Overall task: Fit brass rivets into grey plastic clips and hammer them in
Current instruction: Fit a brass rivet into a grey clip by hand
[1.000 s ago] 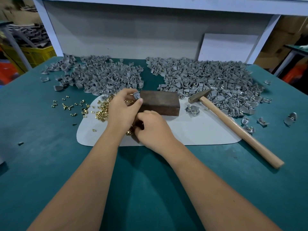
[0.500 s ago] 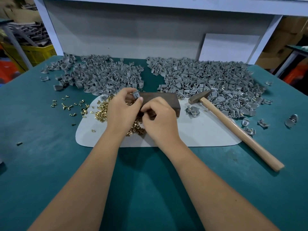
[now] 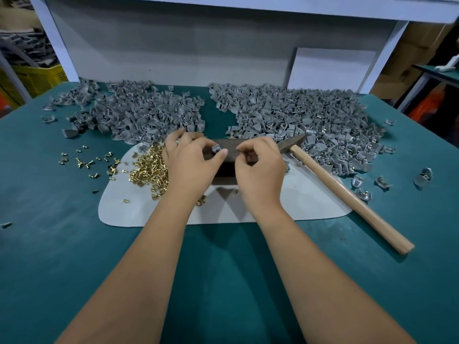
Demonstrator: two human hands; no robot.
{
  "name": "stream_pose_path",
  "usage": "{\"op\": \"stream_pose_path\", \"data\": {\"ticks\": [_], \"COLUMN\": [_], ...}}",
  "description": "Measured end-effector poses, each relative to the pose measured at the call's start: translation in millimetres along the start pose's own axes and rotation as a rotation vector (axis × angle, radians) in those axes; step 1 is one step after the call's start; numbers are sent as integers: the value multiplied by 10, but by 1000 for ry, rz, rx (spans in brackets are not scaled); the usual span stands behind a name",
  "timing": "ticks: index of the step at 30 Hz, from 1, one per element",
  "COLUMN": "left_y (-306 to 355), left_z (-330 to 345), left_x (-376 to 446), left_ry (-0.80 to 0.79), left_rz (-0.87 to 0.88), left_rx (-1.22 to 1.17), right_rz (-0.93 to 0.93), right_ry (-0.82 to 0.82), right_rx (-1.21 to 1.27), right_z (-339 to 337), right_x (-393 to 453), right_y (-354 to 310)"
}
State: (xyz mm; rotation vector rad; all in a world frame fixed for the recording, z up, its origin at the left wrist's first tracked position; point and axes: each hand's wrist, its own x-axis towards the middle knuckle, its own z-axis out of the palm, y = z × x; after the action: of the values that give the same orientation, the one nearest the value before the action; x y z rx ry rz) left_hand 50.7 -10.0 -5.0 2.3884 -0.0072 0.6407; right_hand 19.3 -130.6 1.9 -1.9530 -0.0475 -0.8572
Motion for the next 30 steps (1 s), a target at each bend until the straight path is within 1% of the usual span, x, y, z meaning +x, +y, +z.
{"op": "stream_pose_path", "data": {"ticks": [3, 6, 11, 15, 18, 20, 23, 25, 27, 30], "left_y": [-27, -17, 8, 1, 4, 14, 22, 51, 112, 167], "left_z": [-30, -52, -90, -102, -63, -43, -30, -51, -101, -155], "left_x": [-8, -25, -46, -46, -34, -32, -40, -46, -47, -68], "left_ry": [-16, -38, -2, -89, -69, -34, -1, 28, 44, -7], "left_rz": [42, 43, 36, 68, 103, 123, 121, 117, 112, 109], "left_rx": [34, 22, -92, -251, -149, -86, -77, -132, -256, -443], "right_rz": [-33, -54, -63, 30, 117, 117, 123, 126, 100, 80], "right_ry": [-16, -19, -19, -16, -24, -58, -105, -114, -132, -148], "right_rx": [4, 12, 7, 74, 94, 85, 108, 135, 164, 198], "right_z": [20, 34, 50, 55, 69, 82, 78, 55, 42, 25], "right_x": [-11, -26, -27, 44, 158, 237, 284, 256, 229, 181], "right_y": [-15, -4, 44, 43, 50, 48, 52, 56, 40, -2]}}
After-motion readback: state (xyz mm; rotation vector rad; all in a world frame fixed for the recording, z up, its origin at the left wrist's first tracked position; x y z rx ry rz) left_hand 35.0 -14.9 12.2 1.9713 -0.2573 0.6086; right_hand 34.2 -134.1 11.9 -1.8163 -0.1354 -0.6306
